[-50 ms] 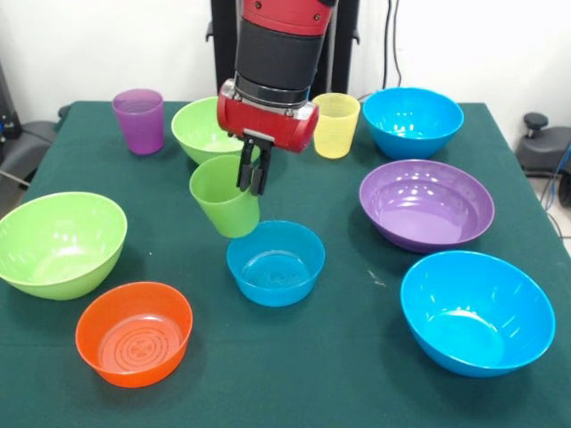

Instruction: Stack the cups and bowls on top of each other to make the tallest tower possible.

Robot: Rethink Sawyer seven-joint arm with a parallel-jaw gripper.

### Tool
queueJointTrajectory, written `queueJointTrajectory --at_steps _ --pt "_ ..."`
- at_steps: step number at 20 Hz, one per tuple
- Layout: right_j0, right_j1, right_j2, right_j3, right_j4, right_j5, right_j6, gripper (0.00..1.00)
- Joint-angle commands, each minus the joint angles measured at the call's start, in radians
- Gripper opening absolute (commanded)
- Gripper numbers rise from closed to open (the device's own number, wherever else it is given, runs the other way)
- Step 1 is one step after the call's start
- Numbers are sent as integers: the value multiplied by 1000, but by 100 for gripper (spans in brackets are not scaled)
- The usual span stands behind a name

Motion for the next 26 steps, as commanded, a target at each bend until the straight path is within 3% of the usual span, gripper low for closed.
queueJointTrajectory --at_steps 1,16,26 --pt "35 52 26 -67 32 -18 129 0" --pt "41 11 28 -90 86 78 73 0" --pt "62 18 4 -105 96 76 79 0"
